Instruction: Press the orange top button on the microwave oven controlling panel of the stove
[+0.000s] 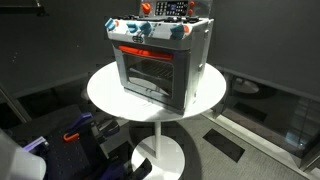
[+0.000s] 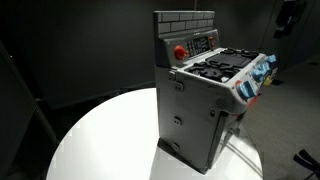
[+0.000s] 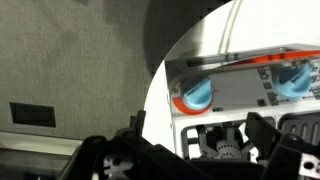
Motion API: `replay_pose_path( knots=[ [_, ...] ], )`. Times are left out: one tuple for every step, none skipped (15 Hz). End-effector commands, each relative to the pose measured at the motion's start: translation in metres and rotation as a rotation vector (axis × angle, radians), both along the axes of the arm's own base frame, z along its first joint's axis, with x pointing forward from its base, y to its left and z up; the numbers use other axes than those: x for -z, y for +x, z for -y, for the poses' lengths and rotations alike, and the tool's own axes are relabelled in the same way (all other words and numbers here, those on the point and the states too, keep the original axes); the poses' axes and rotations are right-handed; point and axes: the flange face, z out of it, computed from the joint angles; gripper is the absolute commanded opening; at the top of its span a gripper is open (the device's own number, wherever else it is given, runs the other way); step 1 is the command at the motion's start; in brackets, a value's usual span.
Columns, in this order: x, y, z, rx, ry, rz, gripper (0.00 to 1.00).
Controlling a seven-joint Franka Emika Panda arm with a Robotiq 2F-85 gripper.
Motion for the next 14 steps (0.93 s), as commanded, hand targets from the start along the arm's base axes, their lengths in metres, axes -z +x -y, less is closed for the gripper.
replay_pose_path(
  knots=[
    [-0.013, -0.039, -0.001, 0.026, -0.035, -0.072, 1.0],
    [-0.016, -0.047, -0.003, 0.022, -0.033, -0.094, 1.0],
    [-0.018, -0.056, -0.007, 0.017, -0.029, -0.113, 1.0],
    [-0.02, -0.064, -0.01, 0.015, -0.024, -0.125, 1.0],
    [-0.022, -0.071, -0.013, 0.013, -0.021, -0.133, 1.0],
    [-0.023, -0.077, -0.017, 0.012, -0.022, -0.131, 1.0],
    [-0.024, -0.082, -0.019, 0.013, -0.025, -0.122, 1.0],
    [-0.025, -0.086, -0.022, 0.014, -0.028, -0.115, 1.0],
    [-0.026, -0.089, -0.024, 0.017, -0.029, -0.108, 1.0],
    [-0.026, -0.093, -0.026, 0.02, -0.031, -0.103, 1.0],
    [-0.027, -0.095, -0.028, 0.022, -0.031, -0.099, 1.0],
    [-0.026, -0.097, -0.029, 0.015, -0.03, -0.095, 1.0],
    [-0.025, -0.087, -0.025, 0.001, -0.017, -0.114, 1.0],
    [-0.025, -0.09, -0.026, 0.0, -0.018, -0.112, 1.0]
  ],
)
